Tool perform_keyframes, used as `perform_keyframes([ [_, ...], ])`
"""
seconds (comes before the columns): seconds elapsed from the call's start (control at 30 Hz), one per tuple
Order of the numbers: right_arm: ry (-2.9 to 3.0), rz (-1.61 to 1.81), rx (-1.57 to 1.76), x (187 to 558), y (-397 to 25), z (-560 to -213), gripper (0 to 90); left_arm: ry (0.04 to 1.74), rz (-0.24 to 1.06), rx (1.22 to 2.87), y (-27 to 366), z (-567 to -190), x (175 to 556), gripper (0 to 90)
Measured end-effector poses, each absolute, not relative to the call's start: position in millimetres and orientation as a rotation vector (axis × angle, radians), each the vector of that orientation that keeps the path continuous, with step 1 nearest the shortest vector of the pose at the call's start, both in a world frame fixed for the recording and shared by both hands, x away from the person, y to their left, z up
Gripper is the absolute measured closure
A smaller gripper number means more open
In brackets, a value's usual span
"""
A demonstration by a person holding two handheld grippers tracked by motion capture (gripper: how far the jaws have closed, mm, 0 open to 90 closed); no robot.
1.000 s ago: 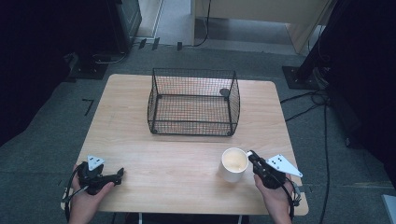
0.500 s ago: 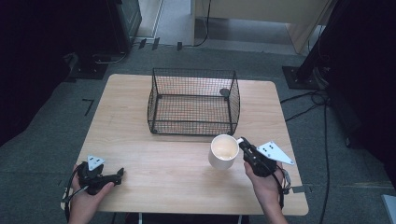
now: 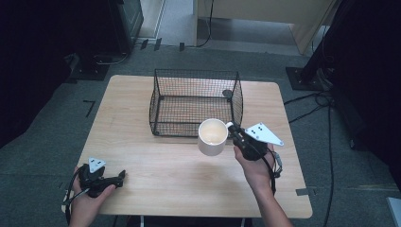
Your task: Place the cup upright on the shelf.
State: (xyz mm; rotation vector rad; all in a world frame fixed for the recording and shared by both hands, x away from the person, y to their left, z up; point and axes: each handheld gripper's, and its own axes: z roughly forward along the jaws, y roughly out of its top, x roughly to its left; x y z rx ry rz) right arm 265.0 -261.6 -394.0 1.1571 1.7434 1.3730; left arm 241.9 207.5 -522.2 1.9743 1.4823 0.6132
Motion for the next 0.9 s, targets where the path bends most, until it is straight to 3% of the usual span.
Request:
perform_keyframes([
  [0.4,1.729,1.38,1.122,302.1,-233.9,-366.3,85.5,1.482,0.613,1.974,207.5,-522.1,241.9,0.0],
  [0.9,1.725,1.375,1.128,357.6,-210.8,-362.7,85.5,1.482,0.613,1.974,207.5,-522.2,241.9,0.0],
])
